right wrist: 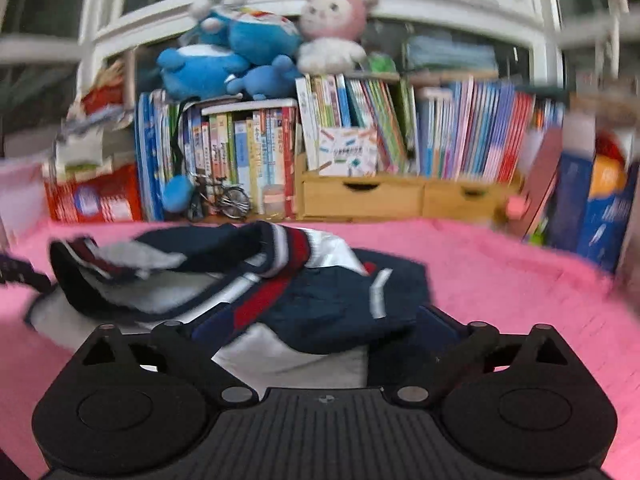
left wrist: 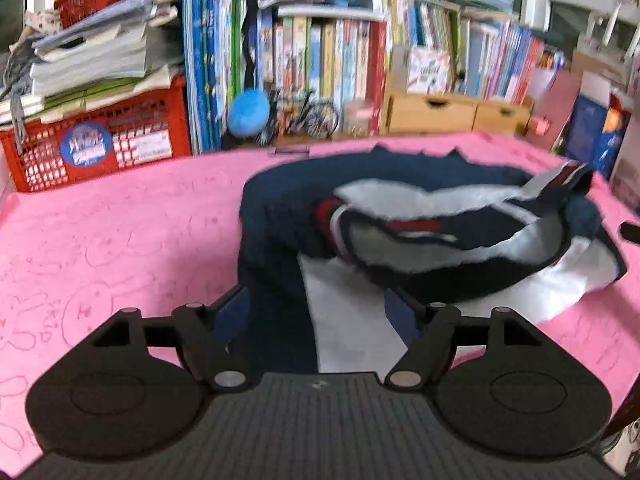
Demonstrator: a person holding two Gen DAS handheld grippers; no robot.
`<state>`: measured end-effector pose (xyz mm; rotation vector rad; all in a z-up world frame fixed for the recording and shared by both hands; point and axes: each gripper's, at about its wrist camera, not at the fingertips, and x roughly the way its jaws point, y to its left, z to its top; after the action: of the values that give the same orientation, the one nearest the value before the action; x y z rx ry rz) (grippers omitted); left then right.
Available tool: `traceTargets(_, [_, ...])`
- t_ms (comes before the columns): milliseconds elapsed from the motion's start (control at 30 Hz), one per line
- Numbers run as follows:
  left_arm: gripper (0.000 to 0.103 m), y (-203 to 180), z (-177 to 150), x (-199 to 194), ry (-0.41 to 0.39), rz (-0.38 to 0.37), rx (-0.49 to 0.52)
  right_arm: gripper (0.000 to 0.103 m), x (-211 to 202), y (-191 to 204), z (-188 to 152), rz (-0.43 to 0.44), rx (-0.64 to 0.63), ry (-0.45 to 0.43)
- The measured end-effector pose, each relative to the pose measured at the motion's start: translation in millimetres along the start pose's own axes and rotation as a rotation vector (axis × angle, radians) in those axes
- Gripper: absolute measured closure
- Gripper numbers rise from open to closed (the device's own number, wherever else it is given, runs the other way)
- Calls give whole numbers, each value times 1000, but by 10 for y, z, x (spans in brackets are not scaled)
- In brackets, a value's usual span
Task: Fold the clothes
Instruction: 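Lift the hem with both grippers and fold it over toward the collar, then release the hem and smooth the folded jacket with both grippers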
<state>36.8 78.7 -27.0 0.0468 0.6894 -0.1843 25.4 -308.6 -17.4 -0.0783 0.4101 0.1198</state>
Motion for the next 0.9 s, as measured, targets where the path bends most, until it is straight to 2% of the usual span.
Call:
traceTargets(67, [28, -22, 55, 177, 8, 18, 25, 5, 29, 112, -19, -82, -108, -6])
traceTargets(133, [28, -126, 92, 227, 1, 32, 90, 6, 73, 248, -69, -116, -233, 4])
traceTargets(167, [28, -187, 122, 256, -4, 38, 127, 9, 113, 339, -90, -100, -291, 24])
traceTargets(233, [28, -341, 176, 332, -3, 42, 227, 22, 194, 525, -132, -64, -407, 66])
traceTargets(267, [28, -417, 207, 383, 6, 38, 286, 38, 257, 602, -108, -28, -418, 100])
traceTargets(300, [28, -492, 237, 433, 15, 34, 345, 49, 321, 678, -81, 10, -425, 136])
traceTargets(367, [28, -599, 345, 549, 34, 27, 443, 49, 450, 766, 30, 107, -379, 199])
traceTargets(400, [27, -593, 451, 624, 36, 36, 458, 49, 551, 794, 113, 147, -363, 229])
traceTargets(467, [27, -487, 711, 758, 30, 75, 409, 49, 778, 781, 315, 129, -359, 226])
traceTargets(533, [23, -248, 1033, 852, 2, 95, 257, 47, 973, 664, 553, 69, -309, 150])
traceTargets(600, [20, -16, 1233, 912, -20, 105, 112, 25, 1084, 322, 816, -6, -86, 37])
traceTargets(633, [20, 95, 1321, 937, -29, 110, 44, 20, 1115, 136, 899, -38, 46, 1])
traceTargets(667, [20, 178, 1364, 963, -29, 128, 2, 18, 1131, -27, 940, -40, 144, -12])
traceTargets(733, [20, 251, 1369, 982, -38, 144, -3, 19, 1169, -220, 931, -10, 223, 5])
traceTargets(800, [20, 263, 1310, 999, -47, 165, 37, 19, 1166, -207, 822, -12, 141, 13])
traceTargets(900, [20, 233, 1187, 1042, -31, 171, 72, 19, 1202, -1, 630, -39, -73, 42])
